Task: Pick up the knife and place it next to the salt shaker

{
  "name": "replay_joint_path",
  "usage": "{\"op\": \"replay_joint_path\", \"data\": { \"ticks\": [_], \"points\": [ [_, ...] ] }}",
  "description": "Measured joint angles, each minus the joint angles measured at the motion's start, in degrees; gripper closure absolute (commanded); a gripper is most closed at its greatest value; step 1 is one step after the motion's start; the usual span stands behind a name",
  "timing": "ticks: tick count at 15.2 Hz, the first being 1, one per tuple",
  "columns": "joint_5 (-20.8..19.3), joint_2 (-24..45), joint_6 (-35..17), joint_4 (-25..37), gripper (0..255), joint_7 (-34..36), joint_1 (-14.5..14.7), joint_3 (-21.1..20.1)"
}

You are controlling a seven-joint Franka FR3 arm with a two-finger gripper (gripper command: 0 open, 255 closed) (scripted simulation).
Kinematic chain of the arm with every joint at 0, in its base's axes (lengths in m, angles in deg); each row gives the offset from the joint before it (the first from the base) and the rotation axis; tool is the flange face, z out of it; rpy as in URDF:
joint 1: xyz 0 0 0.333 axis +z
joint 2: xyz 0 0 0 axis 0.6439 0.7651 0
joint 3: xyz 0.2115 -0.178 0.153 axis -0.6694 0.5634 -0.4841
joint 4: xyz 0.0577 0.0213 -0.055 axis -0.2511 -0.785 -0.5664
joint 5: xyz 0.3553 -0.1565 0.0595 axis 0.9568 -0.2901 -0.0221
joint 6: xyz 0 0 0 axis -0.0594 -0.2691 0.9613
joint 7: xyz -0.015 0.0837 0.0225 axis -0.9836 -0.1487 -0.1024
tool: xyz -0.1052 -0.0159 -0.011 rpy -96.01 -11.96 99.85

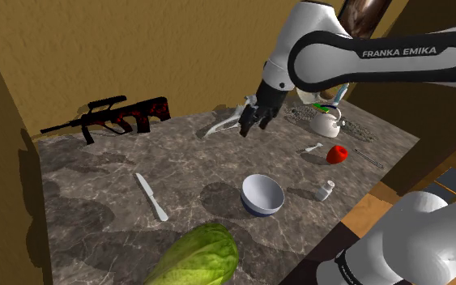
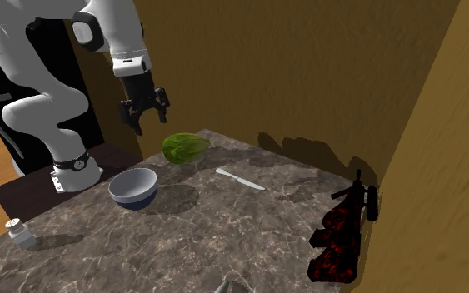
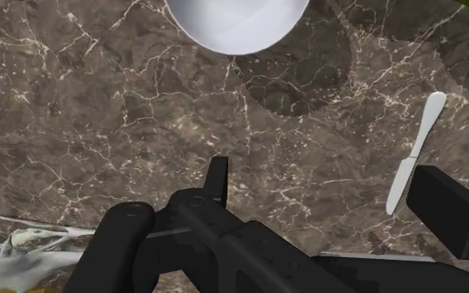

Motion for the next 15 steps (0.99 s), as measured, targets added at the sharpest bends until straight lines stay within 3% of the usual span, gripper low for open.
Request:
{"op": "replay_joint_path", "data": {
  "ticks": [8, 15],
  "points": [
    [1.72, 13.81, -9.7, 3.11, 0, 5.25, 1.87, -3.94],
    [0.64, 28.88, -16.6, 10.57, 0, 10.26, 3.82, -6.38]
  ]
}}
